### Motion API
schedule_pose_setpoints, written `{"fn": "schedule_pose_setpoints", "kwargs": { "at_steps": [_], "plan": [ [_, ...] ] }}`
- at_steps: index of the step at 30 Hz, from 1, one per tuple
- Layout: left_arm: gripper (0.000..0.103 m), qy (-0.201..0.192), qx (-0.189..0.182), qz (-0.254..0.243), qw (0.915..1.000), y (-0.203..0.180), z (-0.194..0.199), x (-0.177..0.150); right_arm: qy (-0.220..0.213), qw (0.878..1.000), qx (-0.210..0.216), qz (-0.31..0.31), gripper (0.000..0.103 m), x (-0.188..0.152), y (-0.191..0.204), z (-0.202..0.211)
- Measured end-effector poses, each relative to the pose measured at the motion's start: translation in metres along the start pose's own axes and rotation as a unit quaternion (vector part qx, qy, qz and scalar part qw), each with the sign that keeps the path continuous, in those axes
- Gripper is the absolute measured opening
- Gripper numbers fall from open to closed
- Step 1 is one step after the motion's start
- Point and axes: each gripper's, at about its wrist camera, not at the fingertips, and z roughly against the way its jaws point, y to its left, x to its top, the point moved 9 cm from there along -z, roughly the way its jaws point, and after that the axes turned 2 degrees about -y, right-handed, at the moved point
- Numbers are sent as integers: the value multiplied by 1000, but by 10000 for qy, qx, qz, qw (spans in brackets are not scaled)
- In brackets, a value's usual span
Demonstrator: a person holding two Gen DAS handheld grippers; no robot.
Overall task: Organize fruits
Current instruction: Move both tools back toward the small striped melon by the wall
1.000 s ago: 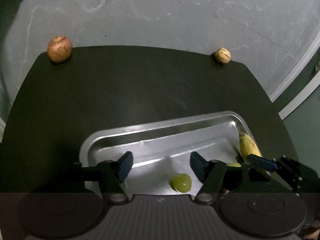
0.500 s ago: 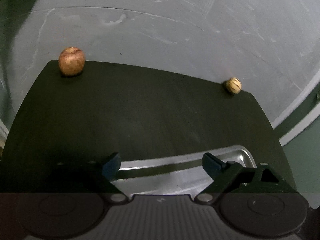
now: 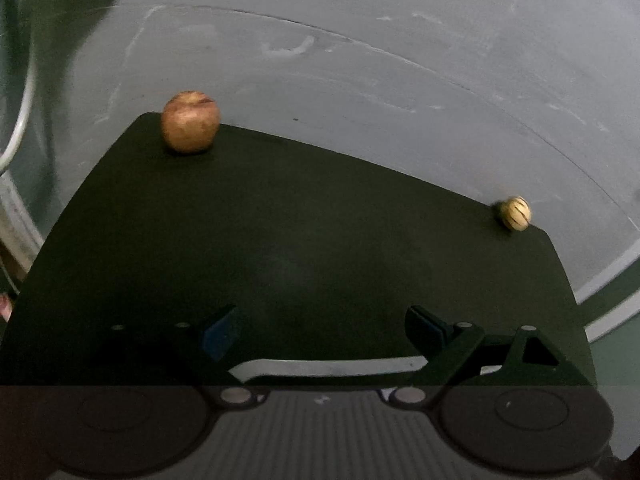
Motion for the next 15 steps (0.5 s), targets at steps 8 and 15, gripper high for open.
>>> {"fn": "schedule_pose_setpoints", "kwargs": {
  "at_steps": [8,15],
  "plan": [
    [93,-52,323,375,9988,15,-1,1,99,9992,330,-201,96,5,2,-15],
    [93,-110,543,499,9972,22,2,4,158,9958,822,-380,98,5,12,-29]
  ]
}}
